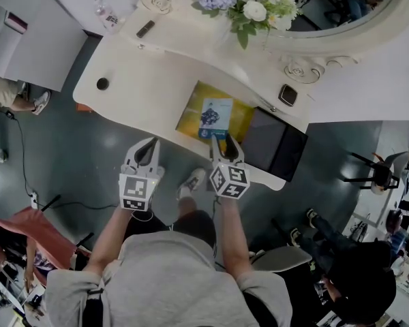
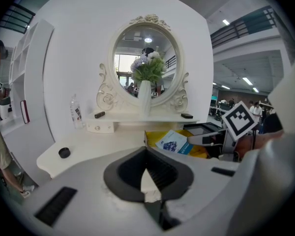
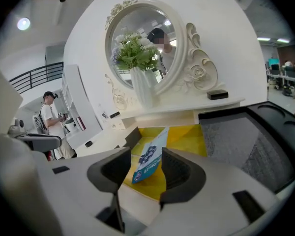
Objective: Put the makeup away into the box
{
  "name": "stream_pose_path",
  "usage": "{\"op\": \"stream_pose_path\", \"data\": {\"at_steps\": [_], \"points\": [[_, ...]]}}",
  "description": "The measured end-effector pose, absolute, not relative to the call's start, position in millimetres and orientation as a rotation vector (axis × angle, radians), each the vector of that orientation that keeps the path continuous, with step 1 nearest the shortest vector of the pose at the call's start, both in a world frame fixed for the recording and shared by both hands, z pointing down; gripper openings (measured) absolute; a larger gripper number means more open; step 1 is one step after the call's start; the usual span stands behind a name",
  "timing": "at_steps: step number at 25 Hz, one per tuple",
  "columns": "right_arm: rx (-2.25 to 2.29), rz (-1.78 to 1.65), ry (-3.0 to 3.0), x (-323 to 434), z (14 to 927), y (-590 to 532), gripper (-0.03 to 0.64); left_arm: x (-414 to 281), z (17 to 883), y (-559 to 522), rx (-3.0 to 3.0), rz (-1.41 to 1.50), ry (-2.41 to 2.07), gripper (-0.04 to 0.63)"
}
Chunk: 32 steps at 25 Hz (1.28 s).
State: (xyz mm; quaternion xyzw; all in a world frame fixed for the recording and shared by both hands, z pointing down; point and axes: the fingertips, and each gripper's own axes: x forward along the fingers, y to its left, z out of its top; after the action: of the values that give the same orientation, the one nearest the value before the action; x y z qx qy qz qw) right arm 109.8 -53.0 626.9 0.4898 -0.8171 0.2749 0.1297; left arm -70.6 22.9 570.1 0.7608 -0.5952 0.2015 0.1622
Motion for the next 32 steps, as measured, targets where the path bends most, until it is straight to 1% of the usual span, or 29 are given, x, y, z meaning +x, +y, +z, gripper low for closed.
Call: {"op": "stream_pose_path", "data": {"at_steps": [3, 12, 23, 25, 27, 32], "points": [[1.427, 0.781, -2.375, 111, 624, -53, 0.202, -69, 567, 23, 2.178, 0.570, -1.699, 0.001], [1.424, 0.725, -2.398, 114, 604, -51, 0.202, -64, 552, 21, 2.217, 0.545, -1.707, 0.000], [1.458, 0.350, -2.413, 132, 523, -45, 0.199, -37, 484, -2, 2.399, 0.458, -1.724, 0.000], [1.479, 0.286, -2.417, 137, 504, -43, 0.161, -30, 471, -6, 2.438, 0.446, -1.721, 0.001], [1.501, 0.240, -2.418, 142, 489, -39, 0.147, -24, 457, -9, 2.481, 0.432, -1.716, 0.000], [1.569, 0.166, -2.431, 158, 453, -24, 0.087, -4, 430, -9, 2.571, 0.385, -1.694, 0.000]]}}
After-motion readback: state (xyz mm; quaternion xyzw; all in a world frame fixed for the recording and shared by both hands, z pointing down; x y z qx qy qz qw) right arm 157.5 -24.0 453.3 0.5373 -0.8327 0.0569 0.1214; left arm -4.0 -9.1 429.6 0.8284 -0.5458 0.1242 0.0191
